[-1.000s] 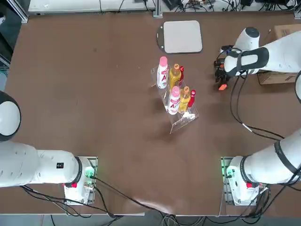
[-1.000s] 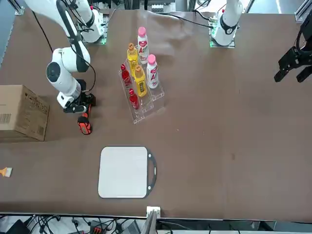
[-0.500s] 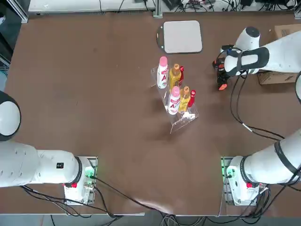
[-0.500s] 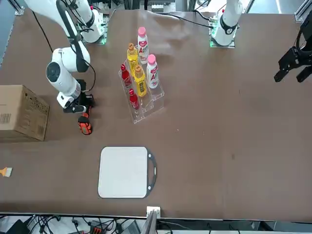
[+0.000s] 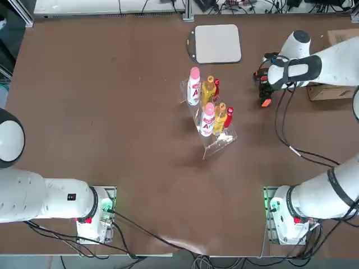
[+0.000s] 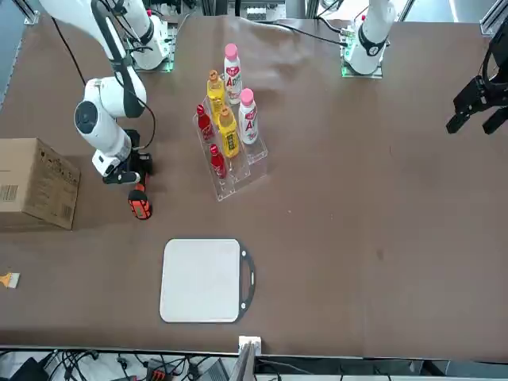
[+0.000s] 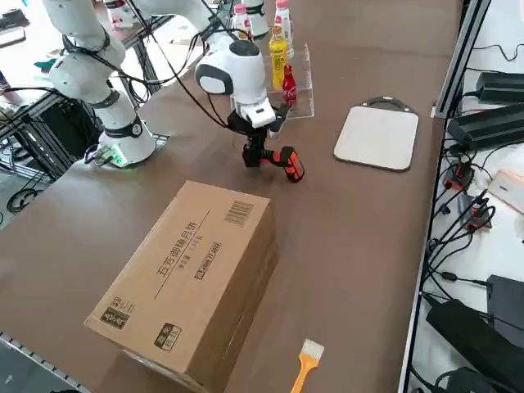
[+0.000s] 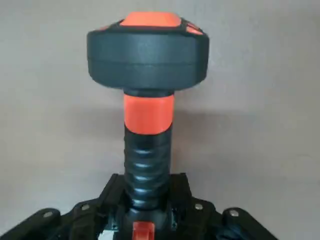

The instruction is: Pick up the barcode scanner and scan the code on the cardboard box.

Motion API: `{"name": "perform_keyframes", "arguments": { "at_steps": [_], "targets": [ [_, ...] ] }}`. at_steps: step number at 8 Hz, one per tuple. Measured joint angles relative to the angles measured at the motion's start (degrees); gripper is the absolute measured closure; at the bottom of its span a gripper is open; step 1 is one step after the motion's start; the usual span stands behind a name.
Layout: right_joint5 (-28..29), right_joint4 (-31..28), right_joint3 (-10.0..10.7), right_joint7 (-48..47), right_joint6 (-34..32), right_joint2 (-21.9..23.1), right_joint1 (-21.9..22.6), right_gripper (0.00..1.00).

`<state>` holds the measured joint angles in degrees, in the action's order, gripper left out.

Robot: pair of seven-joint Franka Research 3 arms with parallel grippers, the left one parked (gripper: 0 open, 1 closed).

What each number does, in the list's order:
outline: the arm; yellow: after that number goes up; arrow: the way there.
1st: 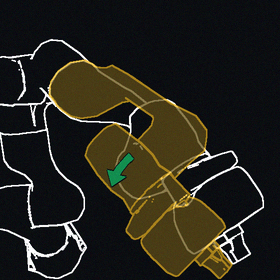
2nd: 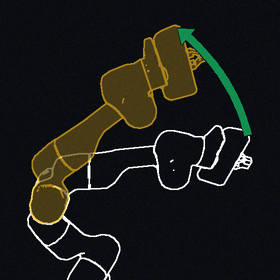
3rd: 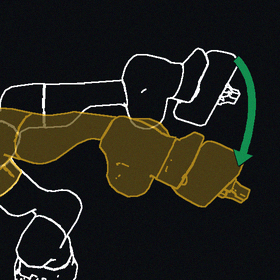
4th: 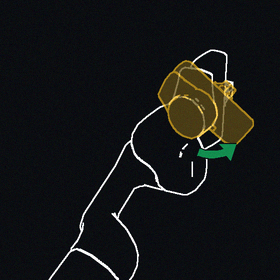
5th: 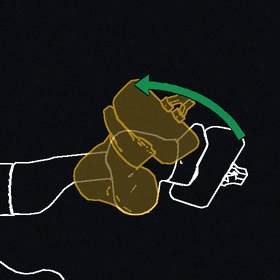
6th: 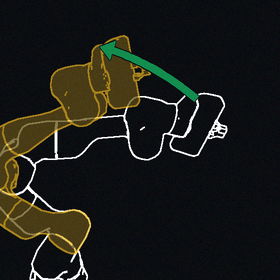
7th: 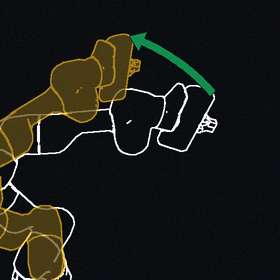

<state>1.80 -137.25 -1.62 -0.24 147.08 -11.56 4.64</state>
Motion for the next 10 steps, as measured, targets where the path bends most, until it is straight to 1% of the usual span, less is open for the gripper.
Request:
{"name": "perform_keyframes", "arguments": {
  "at_steps": [1, 2, 4, 5, 6, 7, 8, 10],
  "targets": [
    [0.0, 2.1, 0.1, 0.0, -5.2, 2.3, 0.0, 0.57],
    [0.0, 5.5, 0.4, 0.0, -13.0, 5.2, -0.1, 0.57],
    [-0.1, 15.1, 1.1, 0.0, -30.1, 9.6, -2.1, 0.57],
    [-0.2, 20.3, 1.2, 1.1, -36.4, 10.5, -4.2, 0.57],
    [-0.3, 25.0, 1.3, 3.6, -40.8, 10.8, -6.9, 0.57],
    [-0.5, 28.9, 1.5, 7.8, -43.1, 10.7, -10.4, 0.57],
    [-0.6, 31.4, 1.6, 13.4, -43.9, 10.6, -14.7, 0.57],
    [-1.0, 33.9, 1.9, 24.1, -44.4, 9.9, -23.6, 0.57]
  ]
}}
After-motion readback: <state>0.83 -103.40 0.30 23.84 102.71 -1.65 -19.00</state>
